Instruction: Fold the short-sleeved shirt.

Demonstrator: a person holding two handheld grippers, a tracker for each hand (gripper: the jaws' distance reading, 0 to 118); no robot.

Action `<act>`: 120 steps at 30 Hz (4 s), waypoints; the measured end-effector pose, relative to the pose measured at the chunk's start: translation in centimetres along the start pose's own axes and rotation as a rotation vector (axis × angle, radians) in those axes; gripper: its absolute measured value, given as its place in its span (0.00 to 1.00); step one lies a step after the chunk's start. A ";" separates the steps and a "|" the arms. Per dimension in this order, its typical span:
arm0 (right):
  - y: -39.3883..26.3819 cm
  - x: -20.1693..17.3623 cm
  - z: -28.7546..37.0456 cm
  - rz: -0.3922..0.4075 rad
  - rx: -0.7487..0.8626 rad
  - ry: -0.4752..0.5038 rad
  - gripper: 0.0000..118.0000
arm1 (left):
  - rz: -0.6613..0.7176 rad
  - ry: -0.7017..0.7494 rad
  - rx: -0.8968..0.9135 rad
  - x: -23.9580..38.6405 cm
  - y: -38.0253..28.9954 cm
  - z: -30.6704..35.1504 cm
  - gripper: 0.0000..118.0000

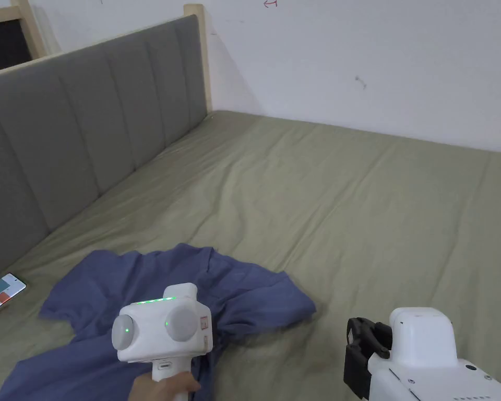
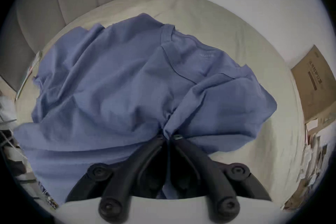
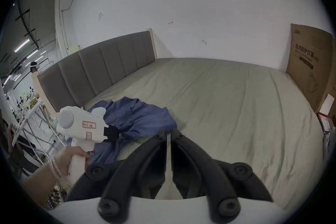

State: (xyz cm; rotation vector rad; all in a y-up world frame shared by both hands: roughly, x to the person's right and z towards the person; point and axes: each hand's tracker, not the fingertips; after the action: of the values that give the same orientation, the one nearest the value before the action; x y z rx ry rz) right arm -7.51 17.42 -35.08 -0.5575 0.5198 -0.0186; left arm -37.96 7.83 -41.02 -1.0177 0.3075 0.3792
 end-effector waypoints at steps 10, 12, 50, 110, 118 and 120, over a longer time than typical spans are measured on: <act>0.8 6.3 6.8 -0.111 0.092 -0.123 0.05 | -0.022 -0.135 0.115 6.7 2.2 7.7 0.01; 0.9 8.3 9.0 -0.154 0.131 -0.158 0.05 | -0.035 -0.231 0.159 10.6 3.0 10.0 0.01; -5.1 18.8 21.6 -0.254 0.125 -0.503 0.05 | -0.445 -0.416 -0.062 28.4 -15.1 9.7 0.00; 2.7 37.5 -1.2 -0.207 -0.470 -0.363 0.07 | -0.316 -0.201 0.001 14.7 -0.2 8.5 0.02; 11.6 35.3 11.7 -0.235 -0.209 -0.460 0.07 | -0.342 -0.155 0.228 14.4 2.8 18.1 0.02; 13.6 35.0 15.3 -0.283 -0.119 -0.444 0.07 | -0.363 -0.132 0.310 14.6 3.8 21.3 0.02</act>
State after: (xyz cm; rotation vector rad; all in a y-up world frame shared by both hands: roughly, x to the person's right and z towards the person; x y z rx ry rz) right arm 28.59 31.25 -47.22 -0.7243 0.0072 -0.1311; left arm -25.07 30.43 -39.57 -0.7202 0.0554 0.0644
